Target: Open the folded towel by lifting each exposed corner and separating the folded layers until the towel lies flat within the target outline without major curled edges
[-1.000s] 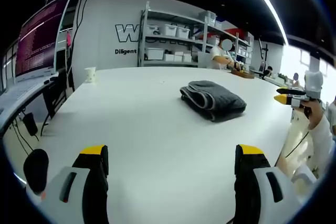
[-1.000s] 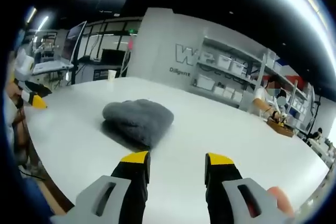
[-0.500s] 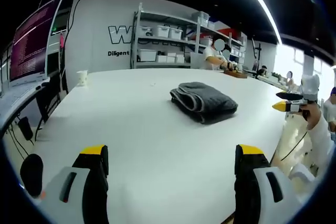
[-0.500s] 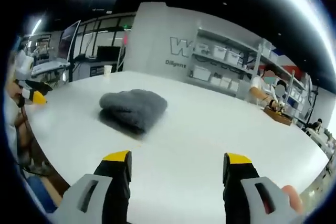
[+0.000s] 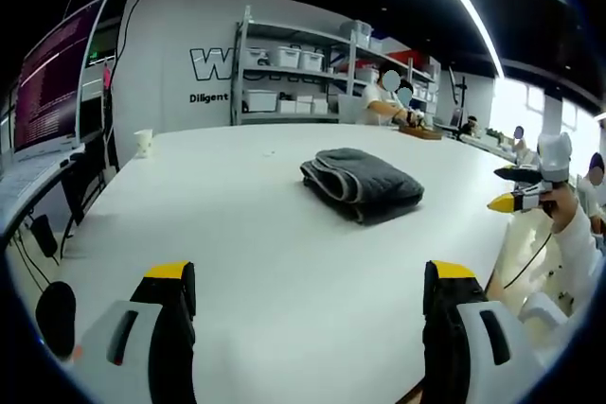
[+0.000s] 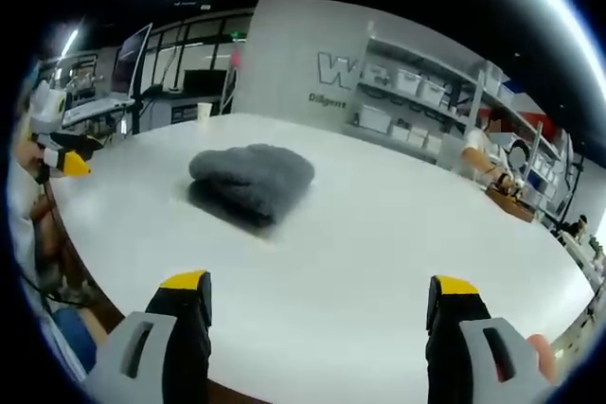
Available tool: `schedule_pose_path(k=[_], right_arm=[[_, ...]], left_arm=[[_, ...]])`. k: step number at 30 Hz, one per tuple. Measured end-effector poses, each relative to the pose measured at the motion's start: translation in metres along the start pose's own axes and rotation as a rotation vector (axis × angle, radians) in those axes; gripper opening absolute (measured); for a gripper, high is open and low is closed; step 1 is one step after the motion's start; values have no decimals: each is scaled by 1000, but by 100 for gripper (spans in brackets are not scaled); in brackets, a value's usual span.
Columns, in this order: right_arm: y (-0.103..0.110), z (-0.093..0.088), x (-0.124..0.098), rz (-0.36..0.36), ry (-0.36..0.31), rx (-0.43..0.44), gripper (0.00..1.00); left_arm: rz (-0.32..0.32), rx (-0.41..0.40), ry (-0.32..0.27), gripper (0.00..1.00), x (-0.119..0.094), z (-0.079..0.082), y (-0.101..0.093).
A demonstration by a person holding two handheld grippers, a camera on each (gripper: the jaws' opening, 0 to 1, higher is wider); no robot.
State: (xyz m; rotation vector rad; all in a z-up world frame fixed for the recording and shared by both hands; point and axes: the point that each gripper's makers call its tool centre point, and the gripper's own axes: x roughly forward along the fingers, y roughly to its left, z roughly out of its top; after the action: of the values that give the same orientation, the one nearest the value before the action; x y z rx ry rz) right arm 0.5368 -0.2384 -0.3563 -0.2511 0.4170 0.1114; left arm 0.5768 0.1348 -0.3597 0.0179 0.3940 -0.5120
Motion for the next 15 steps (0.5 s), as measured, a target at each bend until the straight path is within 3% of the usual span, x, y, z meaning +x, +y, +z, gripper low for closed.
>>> schedule_pose_path(k=[15], right_arm=[[5,-5,2,16,30,2,99]], left_arm=[[4,-4,4,99,1,-2,2]])
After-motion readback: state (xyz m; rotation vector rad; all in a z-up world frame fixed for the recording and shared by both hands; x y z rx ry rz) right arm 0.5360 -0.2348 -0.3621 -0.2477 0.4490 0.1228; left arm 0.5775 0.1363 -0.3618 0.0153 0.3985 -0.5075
